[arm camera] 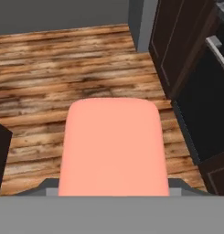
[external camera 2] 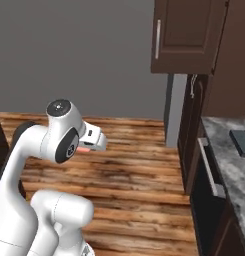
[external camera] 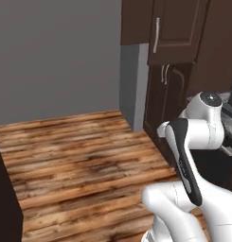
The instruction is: Pick up the bar soap and bar soap from the sink, and place them back in the cabinet, and close the cabinet doors.
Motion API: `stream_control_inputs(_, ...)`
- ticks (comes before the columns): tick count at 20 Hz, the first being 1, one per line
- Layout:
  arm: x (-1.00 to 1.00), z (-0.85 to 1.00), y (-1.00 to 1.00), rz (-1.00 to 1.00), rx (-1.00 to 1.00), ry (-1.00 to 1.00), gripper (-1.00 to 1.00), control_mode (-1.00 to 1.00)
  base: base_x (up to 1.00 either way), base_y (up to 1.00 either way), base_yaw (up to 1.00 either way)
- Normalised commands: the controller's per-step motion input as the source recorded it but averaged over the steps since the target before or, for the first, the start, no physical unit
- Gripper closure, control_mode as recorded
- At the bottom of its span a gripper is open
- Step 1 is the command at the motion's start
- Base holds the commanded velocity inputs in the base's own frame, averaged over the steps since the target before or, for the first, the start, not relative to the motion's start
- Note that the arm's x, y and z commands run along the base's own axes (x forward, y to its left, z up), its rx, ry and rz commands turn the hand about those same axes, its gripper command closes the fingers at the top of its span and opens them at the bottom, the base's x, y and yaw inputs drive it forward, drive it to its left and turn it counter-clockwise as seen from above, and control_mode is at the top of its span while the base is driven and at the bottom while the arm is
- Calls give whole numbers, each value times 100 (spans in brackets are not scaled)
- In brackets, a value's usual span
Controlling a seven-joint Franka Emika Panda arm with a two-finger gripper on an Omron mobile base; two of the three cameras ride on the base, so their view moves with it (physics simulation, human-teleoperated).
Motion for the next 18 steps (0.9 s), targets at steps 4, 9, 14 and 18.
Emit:
stream_control_inputs(4,0,0,0,0,0,0,100,100,12,11,33)
stream_control_inputs(9,0,0,0,0,0,0,100,100,36,49,3)
stream_control_inputs(14,0,0,0,0,0,0,100,100,64,71,0)
stream_control_inputs(18,0,0,0,0,0,0,100,100,71,45,0)
